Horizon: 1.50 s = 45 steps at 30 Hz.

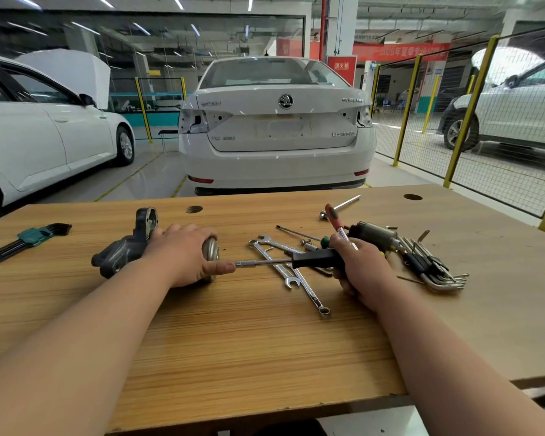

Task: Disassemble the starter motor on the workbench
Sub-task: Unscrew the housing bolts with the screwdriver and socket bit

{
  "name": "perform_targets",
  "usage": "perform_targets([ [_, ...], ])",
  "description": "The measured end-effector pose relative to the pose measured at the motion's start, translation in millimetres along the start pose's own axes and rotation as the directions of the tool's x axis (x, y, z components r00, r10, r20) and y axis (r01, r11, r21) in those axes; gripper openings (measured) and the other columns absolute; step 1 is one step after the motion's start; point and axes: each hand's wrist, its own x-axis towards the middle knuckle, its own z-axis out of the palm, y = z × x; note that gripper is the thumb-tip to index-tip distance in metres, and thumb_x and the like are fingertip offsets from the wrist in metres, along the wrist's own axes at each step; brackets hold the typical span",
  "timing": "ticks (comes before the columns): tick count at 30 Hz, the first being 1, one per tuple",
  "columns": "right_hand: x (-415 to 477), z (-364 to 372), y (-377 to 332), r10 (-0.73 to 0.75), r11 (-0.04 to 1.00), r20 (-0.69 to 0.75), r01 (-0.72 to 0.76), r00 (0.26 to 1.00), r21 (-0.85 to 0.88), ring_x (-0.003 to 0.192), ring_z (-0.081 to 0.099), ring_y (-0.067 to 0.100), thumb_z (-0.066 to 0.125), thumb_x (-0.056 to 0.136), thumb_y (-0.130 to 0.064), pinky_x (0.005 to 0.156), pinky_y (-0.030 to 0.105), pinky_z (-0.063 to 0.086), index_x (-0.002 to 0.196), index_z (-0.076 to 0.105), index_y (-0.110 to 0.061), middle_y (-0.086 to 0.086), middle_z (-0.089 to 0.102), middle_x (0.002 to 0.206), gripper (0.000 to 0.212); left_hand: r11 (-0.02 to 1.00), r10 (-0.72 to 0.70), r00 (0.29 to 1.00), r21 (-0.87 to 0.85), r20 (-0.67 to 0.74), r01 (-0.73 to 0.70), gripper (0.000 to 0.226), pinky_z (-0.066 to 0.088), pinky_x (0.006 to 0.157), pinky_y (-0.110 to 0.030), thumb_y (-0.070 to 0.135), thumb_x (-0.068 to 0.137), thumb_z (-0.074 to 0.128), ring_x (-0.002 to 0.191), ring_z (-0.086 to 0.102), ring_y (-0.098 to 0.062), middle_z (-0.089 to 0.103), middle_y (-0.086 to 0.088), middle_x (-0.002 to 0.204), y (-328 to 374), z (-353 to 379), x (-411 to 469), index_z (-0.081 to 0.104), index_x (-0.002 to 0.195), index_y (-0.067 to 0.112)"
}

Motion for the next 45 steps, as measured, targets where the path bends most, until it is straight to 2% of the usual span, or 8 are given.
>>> perform_targets([
  [12,1,-9,2,0.042,0.940,0.191,-0.103,0.981,0.324,0.055,0.055,0.013,0.061,0.092,-0.005,0.051,0.026,0.047,0.115,0.060,-0.017,0.014,0.063,0.099,0.026,1.000,-0.006,0.999,0.022,-0.037,0.007,0.105,0.025,0.105,-0.046,0.096,0.047,0.045,0.129,0.037,-0.022,0.043,0.008,0.141,1,5,2,0.032,0.137,0.044],
  [19,-5,0,-5,-0.028,0.993,0.004,0.028,1.000,-0.118,0.051,0.062,0.016,0.046,0.099,-0.050,0.053,0.030,0.049,0.110,0.056,-0.027,0.007,0.070,0.084,0.028,1.000,0.006,1.000,0.026,0.005,-0.006,0.115,0.025,0.105,-0.046,0.099,0.039,0.020,0.129,0.036,-0.023,0.042,0.006,0.143,0,0,2,0.031,0.139,0.042],
  [24,-6,-1,-7,-0.040,0.981,-0.041,0.032,0.998,-0.189,0.048,0.051,0.012,0.045,0.099,-0.050,0.050,0.030,0.040,0.095,0.061,-0.025,0.004,0.060,0.066,0.030,0.999,0.053,0.998,0.005,-0.034,-0.053,0.104,0.027,0.100,-0.047,0.094,0.056,0.002,0.123,0.041,-0.024,0.048,0.004,0.137,-6,2,6,0.038,0.137,0.039],
  [30,-9,-8,-9,-0.001,0.996,0.066,-0.005,0.998,0.085,0.059,0.054,0.017,0.060,0.096,-0.022,0.058,0.032,0.045,0.125,0.056,-0.023,0.013,0.064,0.096,0.029,0.997,0.031,0.998,-0.071,-0.058,-0.035,0.053,0.024,0.103,-0.049,0.061,0.094,0.015,0.127,0.039,-0.023,0.047,0.006,0.140,-6,6,13,0.043,0.134,0.040],
  [37,-10,-7,-12,0.095,0.804,0.212,-0.201,0.973,0.560,0.071,0.049,0.018,0.049,0.094,0.002,0.064,0.026,0.047,0.125,0.056,-0.017,0.023,0.055,0.118,0.037,0.988,0.040,0.997,-0.149,-0.068,-0.050,0.042,0.025,0.103,-0.048,0.052,0.096,0.031,0.127,0.040,-0.023,0.049,0.005,0.137,-5,3,19,0.048,0.131,0.037],
  [39,-12,-3,-12,0.090,0.876,0.146,-0.148,0.985,0.460,0.067,0.055,0.018,0.051,0.099,-0.015,0.060,0.026,0.050,0.120,0.058,-0.018,0.017,0.061,0.111,0.023,0.985,0.062,0.996,-0.156,-0.067,-0.072,0.041,0.024,0.103,-0.049,0.051,0.097,0.030,0.129,0.037,-0.024,0.047,0.005,0.140,-4,2,17,0.047,0.133,0.039],
  [41,-14,1,-14,0.057,0.994,0.004,-0.058,0.998,0.093,0.058,0.063,0.013,0.049,0.100,-0.037,0.051,0.020,0.049,0.114,0.056,-0.028,0.007,0.065,0.097,0.018,0.986,0.070,0.995,-0.145,-0.065,-0.079,0.040,0.023,0.103,-0.049,0.050,0.098,0.028,0.130,0.035,-0.025,0.046,0.006,0.140,-3,2,14,0.047,0.132,0.042],
  [45,-13,0,-14,-0.074,0.946,-0.073,0.047,0.995,-0.322,0.061,0.058,0.011,0.036,0.102,-0.050,0.053,0.024,0.040,0.106,0.056,-0.029,0.000,0.064,0.081,0.029,0.989,0.075,0.993,-0.120,-0.095,-0.086,0.039,0.021,0.105,-0.049,0.050,0.099,0.024,0.128,0.035,-0.023,0.047,0.006,0.137,-3,6,8,0.046,0.130,0.044],
])
